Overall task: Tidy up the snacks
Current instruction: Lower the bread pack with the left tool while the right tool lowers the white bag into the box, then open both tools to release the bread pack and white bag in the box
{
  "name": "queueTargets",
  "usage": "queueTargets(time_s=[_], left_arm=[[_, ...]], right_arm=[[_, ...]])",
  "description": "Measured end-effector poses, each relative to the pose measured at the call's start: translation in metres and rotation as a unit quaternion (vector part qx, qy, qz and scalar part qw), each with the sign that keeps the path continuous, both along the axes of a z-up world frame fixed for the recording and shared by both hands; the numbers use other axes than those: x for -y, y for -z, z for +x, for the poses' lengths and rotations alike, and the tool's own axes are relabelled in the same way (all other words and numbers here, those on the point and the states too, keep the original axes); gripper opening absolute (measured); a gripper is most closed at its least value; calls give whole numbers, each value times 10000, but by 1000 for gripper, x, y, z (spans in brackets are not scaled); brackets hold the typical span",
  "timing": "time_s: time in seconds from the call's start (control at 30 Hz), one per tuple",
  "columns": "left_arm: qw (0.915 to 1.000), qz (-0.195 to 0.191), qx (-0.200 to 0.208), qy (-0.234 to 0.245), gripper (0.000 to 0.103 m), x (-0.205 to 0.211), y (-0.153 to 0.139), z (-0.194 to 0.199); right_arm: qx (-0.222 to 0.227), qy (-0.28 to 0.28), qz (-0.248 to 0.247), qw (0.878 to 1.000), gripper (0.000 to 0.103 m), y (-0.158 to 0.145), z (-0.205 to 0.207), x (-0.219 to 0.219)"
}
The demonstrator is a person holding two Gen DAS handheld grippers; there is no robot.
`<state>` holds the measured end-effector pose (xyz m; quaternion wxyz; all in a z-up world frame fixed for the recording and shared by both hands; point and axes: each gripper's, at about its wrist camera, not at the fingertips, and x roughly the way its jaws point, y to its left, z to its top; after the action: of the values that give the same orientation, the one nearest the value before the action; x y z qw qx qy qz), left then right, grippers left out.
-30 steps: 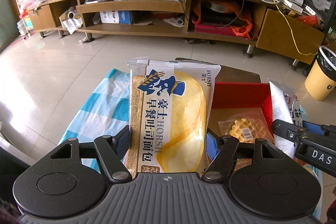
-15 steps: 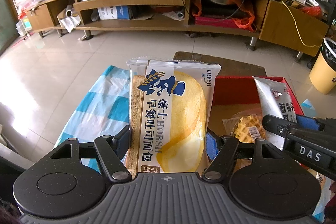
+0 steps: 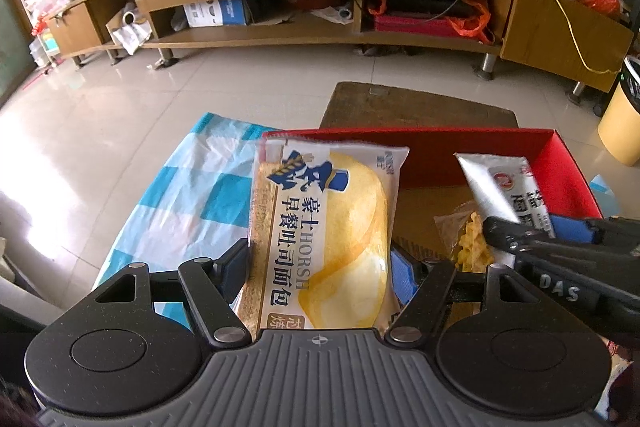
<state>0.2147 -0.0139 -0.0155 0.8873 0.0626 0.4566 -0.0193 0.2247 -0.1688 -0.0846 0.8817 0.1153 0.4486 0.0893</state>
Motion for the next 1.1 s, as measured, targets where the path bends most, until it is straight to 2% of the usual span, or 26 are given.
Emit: queueTargets(time_s=[0.13,0.23,1.1], left_arm=[[10000,-52,25,53,79,0,-1,-1],[9999,74,132,33,84,1,-3,-3],[9999,-16,106,31,88,0,-9,-9]], right_arm=[[-108,-34,-64,9999,41,5,3,-4],[-65,-17,-75,9999,42,3,4,-4],[166,87,-185,9997,44,-15,-6,-1]])
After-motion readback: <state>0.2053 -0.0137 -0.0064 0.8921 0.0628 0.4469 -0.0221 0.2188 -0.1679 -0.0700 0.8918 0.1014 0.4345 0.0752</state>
